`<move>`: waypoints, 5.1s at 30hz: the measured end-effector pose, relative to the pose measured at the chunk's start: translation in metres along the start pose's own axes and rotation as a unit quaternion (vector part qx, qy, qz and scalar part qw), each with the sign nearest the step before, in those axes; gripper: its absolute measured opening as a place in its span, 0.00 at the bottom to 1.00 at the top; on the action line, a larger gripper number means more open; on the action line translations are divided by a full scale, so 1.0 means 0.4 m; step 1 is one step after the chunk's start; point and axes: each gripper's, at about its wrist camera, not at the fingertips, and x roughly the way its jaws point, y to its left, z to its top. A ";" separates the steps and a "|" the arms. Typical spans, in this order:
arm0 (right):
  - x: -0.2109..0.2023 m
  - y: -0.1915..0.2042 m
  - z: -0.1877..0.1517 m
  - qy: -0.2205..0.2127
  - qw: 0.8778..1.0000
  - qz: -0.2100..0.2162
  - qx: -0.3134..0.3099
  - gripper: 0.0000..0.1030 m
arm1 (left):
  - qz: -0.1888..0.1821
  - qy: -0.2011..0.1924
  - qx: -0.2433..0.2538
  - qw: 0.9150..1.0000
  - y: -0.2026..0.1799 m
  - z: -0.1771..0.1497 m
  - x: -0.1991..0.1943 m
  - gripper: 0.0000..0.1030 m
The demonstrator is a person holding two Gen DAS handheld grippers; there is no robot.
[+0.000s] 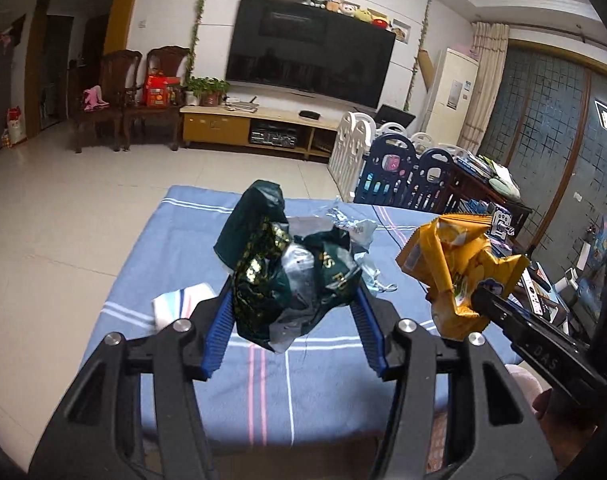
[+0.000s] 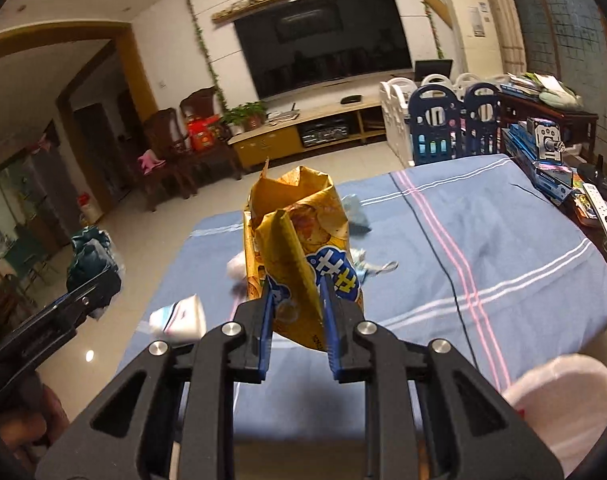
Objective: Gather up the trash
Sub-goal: 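Carry both held items over the pink bin and open both grippers, then bring both open grippers back over the table, then grasp the white plastic bag with the left gripper while the right gripper grasps the blue face mask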
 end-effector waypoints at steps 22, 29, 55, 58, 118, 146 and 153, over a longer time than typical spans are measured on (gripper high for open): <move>0.037 0.066 -0.016 0.023 0.999 0.004 -0.041 0.22 | 0.023 0.029 0.014 0.999 0.008 -0.025 0.029 0.54; 0.039 0.071 -0.016 0.022 0.999 0.002 -0.044 0.22 | 0.024 0.034 0.017 0.999 0.007 -0.019 0.041 0.54; 0.046 0.074 -0.015 0.026 0.999 -0.001 -0.045 0.22 | 0.028 0.047 0.017 0.998 0.016 -0.024 0.062 0.55; 0.044 0.074 -0.015 0.024 0.999 0.000 -0.045 0.22 | 0.027 0.048 0.018 0.998 0.013 -0.026 0.063 0.55; -0.019 0.048 -0.057 0.004 0.996 -0.064 -0.059 0.89 | 0.138 0.108 -0.013 0.984 0.116 -0.014 0.104 0.97; 0.124 0.025 -0.004 0.037 0.995 -0.082 -0.049 0.89 | 0.140 0.143 0.017 0.980 0.071 -0.040 0.206 0.97; 0.383 -0.047 0.001 0.096 0.989 -0.113 -0.020 0.89 | 0.111 0.146 0.031 0.983 0.056 -0.014 0.321 0.97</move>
